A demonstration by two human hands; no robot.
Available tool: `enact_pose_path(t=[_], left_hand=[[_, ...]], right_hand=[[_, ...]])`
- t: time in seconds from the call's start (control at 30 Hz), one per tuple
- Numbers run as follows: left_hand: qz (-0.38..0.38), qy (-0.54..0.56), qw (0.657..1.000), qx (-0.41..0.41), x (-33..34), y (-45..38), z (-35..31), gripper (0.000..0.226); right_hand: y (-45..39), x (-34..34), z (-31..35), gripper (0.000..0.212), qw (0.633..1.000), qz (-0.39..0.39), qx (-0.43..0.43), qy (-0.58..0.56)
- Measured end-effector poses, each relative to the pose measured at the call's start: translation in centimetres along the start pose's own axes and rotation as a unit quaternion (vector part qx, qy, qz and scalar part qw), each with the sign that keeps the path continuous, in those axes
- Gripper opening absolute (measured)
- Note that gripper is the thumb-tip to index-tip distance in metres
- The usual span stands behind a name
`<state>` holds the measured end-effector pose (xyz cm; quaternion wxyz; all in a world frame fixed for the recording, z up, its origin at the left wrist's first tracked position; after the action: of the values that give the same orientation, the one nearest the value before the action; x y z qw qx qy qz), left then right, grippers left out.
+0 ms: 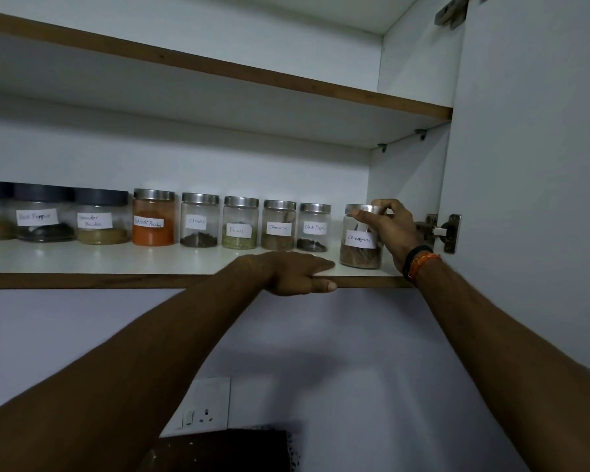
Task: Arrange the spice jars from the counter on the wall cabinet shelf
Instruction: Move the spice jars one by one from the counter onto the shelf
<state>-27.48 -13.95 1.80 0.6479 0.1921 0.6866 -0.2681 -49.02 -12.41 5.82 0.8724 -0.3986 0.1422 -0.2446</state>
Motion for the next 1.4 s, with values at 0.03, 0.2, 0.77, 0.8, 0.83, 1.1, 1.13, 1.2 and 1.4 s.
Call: enact_pose_path(t=[0.03,0.2,0.77,0.8,0.83,1.1,1.13,1.2,1.4], left_hand=[[-0.002,0.002,1.000,0.001,0.1,-0.1,0.1,0.069],[-0.013,0.000,1.000,0.008,0.1,-0.4,0.2,0.067],[-0.035,-0.004,0.999,0.033,0.2,-0.8,0.2,0.067],[-0.037,-0.004,0.999,0.034,0.2,-0.8,0.2,0.067],[-0.038,-0.003,0.999,0.035,0.1,-0.8,0.2,0.067],[-0.040,0.006,0.999,0.033,-0.1,-0.6,0.1,0.067],[-0.039,0.008,0.999,0.031,-0.2,-0.6,0.1,0.067],[-0.039,0.009,0.999,0.028,-0.2,-0.6,0.1,0.067],[-0.037,0.012,0.999,0.024,-0.2,-0.4,-0.1,0.066]], right_hand=[[-0.5,0.2,-0.6,0.045,1.000,0.004,0.003,0.004],[-2.4,1.0,-3.0,0.049,1.000,-0.012,0.006,0.019],[-8.1,2.7,-6.6,0.047,0.983,0.035,0.000,0.182],[-8.3,2.8,-6.6,0.047,0.981,0.035,-0.002,0.191],[-8.5,2.9,-6.7,0.047,0.980,0.033,-0.006,0.195],[-9.0,3.5,-7.4,0.049,0.974,0.050,-0.007,0.223],[-9.0,3.6,-7.4,0.050,0.973,0.051,-0.007,0.224],[-8.9,3.7,-7.5,0.051,0.974,0.050,-0.006,0.223],[-8.8,3.7,-7.6,0.055,0.975,0.045,0.001,0.218]])
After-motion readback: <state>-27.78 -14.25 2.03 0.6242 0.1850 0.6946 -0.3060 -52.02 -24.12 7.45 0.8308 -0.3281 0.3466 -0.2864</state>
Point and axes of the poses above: each hand's wrist, its own y-axis away from the middle knuckle, its own x-axis out of the palm, z = x × y, the point moved 3 cm from there along -y, towards the middle knuckle, and after that the axes turned 14 degrees about -x, right-handed, at the moved point
